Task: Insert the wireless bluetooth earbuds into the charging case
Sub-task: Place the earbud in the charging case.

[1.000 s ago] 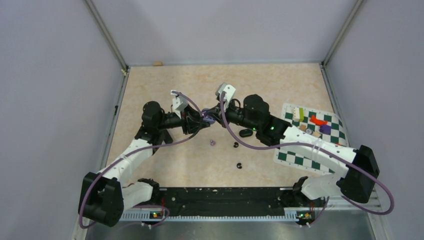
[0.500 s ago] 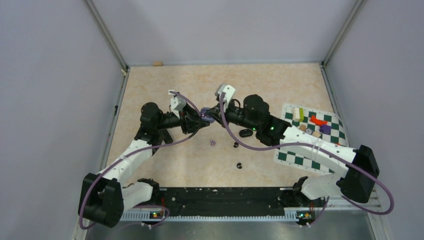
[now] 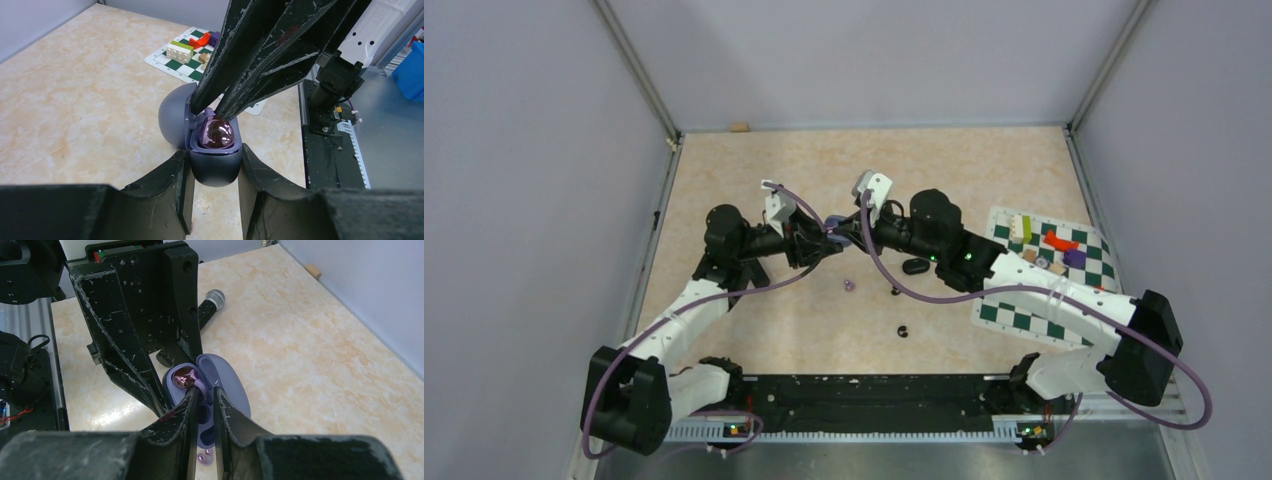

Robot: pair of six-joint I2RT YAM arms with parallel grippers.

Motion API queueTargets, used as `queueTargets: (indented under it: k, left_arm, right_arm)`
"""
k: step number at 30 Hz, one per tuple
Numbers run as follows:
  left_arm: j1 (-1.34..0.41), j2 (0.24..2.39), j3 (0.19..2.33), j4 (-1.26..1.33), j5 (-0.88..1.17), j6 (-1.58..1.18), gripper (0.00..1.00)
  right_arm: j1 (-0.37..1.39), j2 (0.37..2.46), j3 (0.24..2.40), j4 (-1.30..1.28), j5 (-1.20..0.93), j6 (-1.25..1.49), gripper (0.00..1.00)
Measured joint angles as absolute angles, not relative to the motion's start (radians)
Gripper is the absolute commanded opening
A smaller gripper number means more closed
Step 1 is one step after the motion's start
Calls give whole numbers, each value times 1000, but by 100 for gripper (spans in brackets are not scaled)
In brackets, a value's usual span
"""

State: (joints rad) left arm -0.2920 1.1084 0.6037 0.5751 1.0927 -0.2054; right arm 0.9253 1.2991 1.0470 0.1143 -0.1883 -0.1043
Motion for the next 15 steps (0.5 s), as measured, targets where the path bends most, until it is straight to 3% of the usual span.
queueTargets:
  k: [15]
  left_arm:
    - [-289, 1108, 604, 557, 1130, -179, 0]
  right_arm:
    - [915, 1269, 1049, 59, -242, -105, 33]
